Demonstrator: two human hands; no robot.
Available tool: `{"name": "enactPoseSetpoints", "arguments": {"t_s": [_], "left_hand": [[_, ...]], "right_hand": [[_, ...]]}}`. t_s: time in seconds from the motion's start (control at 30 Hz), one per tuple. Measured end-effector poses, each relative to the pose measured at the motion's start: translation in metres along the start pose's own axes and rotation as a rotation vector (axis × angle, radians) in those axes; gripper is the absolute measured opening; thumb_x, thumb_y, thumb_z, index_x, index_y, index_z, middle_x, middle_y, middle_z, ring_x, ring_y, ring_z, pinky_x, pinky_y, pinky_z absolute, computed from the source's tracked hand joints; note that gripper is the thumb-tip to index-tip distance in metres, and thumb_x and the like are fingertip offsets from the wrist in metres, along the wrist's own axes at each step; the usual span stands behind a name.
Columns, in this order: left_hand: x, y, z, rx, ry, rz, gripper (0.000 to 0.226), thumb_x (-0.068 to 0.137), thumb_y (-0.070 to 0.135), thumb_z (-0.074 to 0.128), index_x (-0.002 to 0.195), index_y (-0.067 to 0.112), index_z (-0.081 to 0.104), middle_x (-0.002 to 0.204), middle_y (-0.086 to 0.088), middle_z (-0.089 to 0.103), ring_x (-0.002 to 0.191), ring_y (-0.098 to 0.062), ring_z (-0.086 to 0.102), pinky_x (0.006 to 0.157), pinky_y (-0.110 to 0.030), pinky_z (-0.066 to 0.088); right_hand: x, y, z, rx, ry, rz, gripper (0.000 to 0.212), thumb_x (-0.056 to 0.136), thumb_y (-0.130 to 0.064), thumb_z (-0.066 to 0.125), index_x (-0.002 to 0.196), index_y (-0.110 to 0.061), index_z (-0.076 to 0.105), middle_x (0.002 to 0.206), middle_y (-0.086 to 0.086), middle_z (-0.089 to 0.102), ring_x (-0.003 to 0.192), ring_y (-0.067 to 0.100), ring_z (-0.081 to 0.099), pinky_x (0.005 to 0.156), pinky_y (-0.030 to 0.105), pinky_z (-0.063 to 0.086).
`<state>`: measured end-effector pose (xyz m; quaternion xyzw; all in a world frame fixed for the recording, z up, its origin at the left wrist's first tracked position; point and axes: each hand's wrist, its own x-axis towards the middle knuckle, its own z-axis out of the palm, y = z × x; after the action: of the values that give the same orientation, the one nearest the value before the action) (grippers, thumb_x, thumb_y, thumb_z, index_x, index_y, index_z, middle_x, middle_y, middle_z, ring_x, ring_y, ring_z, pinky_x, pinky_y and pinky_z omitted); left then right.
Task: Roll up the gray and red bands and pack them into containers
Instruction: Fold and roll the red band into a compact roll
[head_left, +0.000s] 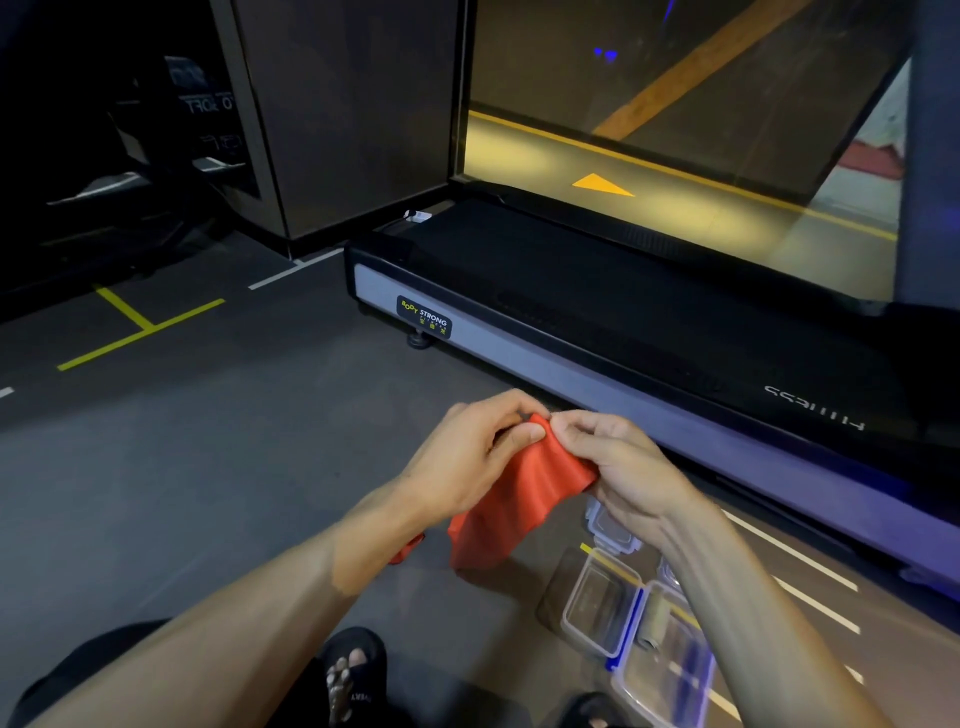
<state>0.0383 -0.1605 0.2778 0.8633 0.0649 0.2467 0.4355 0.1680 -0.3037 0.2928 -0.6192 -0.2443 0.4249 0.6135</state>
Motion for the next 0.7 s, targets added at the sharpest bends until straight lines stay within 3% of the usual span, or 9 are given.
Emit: {"name": "enactPoseSetpoints", "arguments": {"t_s": [0.13,0.23,0.4,0.6,0.7], "left_hand": [[0.001,-0.001,-0.004,0.095,0.009,-0.007,0.008,0.101,0.027,0.063,0.106,0.022,0.067,0.084,0.013,0.074,0.077,-0.003,0.065,0.075,-0.027,0.052],[0.002,0.0,-0.005,0.169,0.006,-0.001,0.009,0.101,0.028,0.063,0.104,0.022,0.067,0.082,0.01,0.074,0.075,-0.004,0.064,0.074,-0.029,0.052],[0.003,-0.001,-0.005,0.095,0.033,-0.061,0.01,0.099,0.029,0.064,0.103,0.023,0.07,0.087,0.011,0.076,0.087,-0.003,0.071,0.082,-0.036,0.056],[0.001,-0.002,0.0,-0.021,0.044,-0.125,0.026,0.099,0.034,0.065,0.123,0.026,0.064,0.079,0.011,0.07,0.071,-0.003,0.063,0.073,-0.027,0.047],[-0.001,-0.001,0.001,-0.084,0.006,-0.129,0.022,0.1,0.03,0.064,0.122,0.025,0.065,0.08,0.014,0.071,0.079,0.002,0.066,0.079,-0.026,0.049]], "right_hand": [[-0.001,-0.003,0.002,-0.251,0.064,-0.143,0.016,0.101,-0.018,0.063,0.111,-0.008,0.071,0.098,0.015,0.077,0.086,0.019,0.069,0.08,0.029,0.053],[-0.004,-0.005,0.001,-0.486,0.07,-0.253,0.008,0.099,-0.022,0.067,0.102,-0.019,0.074,0.095,0.003,0.078,0.088,0.014,0.072,0.082,0.027,0.053],[-0.007,-0.006,0.003,-0.668,0.109,-0.326,0.008,0.094,-0.02,0.074,0.099,-0.026,0.075,0.087,-0.011,0.077,0.083,0.003,0.071,0.076,0.019,0.053],[-0.006,-0.008,0.003,-0.581,0.146,-0.322,0.006,0.094,-0.017,0.074,0.09,-0.021,0.074,0.08,0.002,0.076,0.078,0.019,0.071,0.076,0.032,0.054],[-0.007,-0.011,0.002,-0.463,0.159,-0.306,0.004,0.093,-0.015,0.074,0.09,-0.016,0.075,0.081,0.011,0.075,0.072,0.018,0.068,0.073,0.026,0.051]]}}
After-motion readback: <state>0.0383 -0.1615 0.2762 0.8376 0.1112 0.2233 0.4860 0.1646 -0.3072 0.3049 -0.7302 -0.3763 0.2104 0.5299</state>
